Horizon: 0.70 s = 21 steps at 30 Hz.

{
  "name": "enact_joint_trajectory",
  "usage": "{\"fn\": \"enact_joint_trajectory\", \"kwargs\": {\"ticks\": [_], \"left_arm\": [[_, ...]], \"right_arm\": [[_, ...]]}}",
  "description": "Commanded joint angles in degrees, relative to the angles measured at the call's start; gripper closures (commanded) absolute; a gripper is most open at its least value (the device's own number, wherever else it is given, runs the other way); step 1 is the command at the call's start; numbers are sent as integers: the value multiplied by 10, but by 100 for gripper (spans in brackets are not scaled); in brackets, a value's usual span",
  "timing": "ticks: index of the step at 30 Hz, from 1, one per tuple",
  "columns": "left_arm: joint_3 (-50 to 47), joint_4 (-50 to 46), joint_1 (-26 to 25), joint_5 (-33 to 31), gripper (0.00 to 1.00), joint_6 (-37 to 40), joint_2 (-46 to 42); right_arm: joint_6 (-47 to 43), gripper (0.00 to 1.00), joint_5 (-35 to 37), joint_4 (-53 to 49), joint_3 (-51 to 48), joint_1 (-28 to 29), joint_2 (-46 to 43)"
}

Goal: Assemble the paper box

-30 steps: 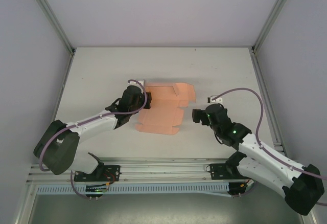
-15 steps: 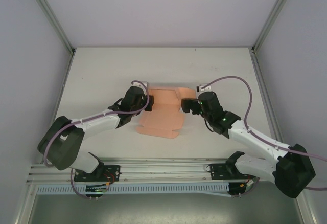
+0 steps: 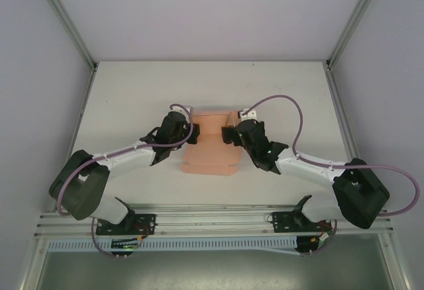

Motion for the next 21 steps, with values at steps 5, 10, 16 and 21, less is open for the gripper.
{"fn": "enact_joint_trajectory", "kwargs": {"ticks": [5,10,16,21], "left_arm": [[11,2,-3,-13,100,-11,-9],[4,-5,-3,-35,100,-8,-17],[11,-7,-3,-32,100,4,-17],[9,7,-3,-11,100,10,-16]], "right_arm": [[-1,1,68,-16,-1,1,-64],[-13,1,54,-94,-39,-2,-191],[-16,1,-45,-180,-71,-116,-368],[2,1,-123,-229,-49,-221,-379]]}}
